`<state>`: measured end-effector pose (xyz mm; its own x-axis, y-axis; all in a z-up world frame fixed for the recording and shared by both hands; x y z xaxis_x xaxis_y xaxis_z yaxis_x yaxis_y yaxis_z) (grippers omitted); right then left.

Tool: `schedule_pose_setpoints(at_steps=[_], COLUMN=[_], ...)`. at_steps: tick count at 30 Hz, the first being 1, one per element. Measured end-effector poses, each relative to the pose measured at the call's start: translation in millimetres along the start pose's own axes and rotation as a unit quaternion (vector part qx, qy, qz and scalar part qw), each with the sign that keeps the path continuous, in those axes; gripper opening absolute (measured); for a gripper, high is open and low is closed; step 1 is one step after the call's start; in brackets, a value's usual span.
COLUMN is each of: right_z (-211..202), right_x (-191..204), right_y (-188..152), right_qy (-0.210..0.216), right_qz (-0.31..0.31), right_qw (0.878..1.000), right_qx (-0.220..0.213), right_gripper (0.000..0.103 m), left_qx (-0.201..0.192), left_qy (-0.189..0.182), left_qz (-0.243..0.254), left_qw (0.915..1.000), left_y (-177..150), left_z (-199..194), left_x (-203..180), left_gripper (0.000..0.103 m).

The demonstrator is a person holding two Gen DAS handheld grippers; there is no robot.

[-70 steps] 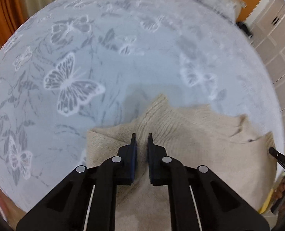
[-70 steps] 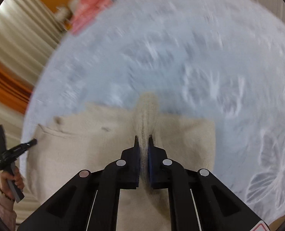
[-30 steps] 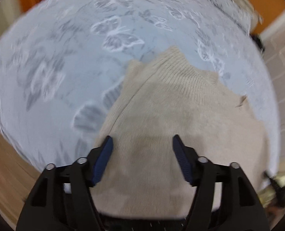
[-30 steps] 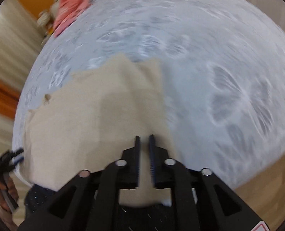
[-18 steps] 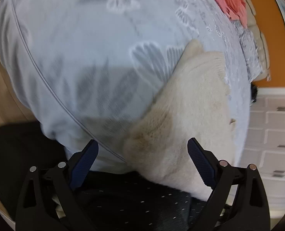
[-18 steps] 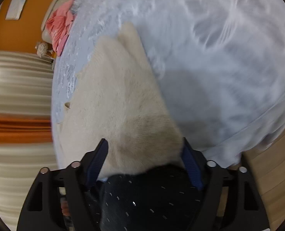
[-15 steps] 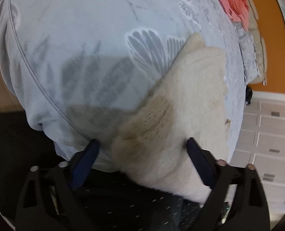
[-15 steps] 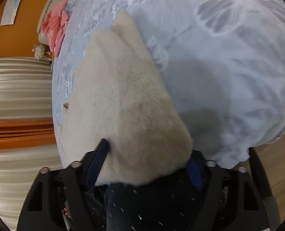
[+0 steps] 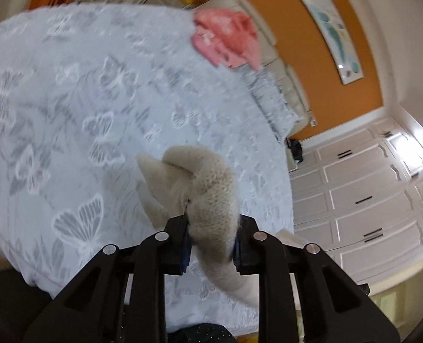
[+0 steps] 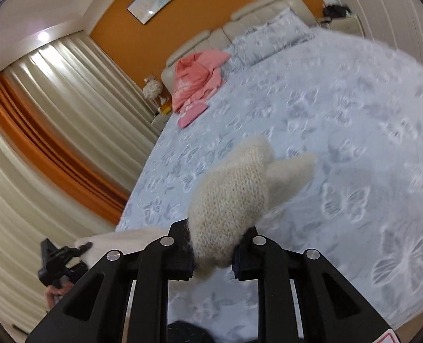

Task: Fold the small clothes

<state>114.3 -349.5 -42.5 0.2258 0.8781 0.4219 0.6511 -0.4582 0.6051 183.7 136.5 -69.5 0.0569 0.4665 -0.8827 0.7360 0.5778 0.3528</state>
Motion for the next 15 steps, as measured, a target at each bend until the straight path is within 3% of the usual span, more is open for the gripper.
schedule_pose_setpoints(at_steps=[3,5,9,12,15], right_z=[26,57,124,108,85], right_x=[-47,-84,-149,-158,-149], right_y=[-32,-67,-154,-162,-144], right_qy=[-0.03,-0.064,-0.141,-0.126,-0.137], right_qz=[0.036,0.046,0.095,0.136,0.123], right_qw=[0.998,0.992,0.961,0.963,0.969], right_qx=[0.047,0.093,0.22,0.195,0.162], right_gripper=[0.018,0.019,0.023,0.032,0.041], left_qx=[0.024,0.066,0.123,0.092,0.101], left_qy=[0.023,0.056,0.142,0.123,0.127], left_qz=[0.003,-0.044,-0.107,-0.123,-0.099], left_qw=[0.9994,0.9952,0.9763,0.9804,0.9818], left_y=[-22,-55,-113,-126,-118], left_z=[4,20,45,32,32], left_x=[31,87,173,185,174], left_gripper=[0.022,0.022,0.022,0.023,0.024])
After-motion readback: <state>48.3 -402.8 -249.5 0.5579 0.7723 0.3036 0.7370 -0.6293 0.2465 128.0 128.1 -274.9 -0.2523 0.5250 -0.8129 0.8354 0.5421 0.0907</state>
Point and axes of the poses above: each gripper's, at about its wrist camera, not at the fingertips, and z roughly the way its jaws point, x to its left, y to its top, the point moved 3 cm from there along z, roughly the way its jaws point, and after that the axes turned 15 degrees about -y, right-handed, at the moved point
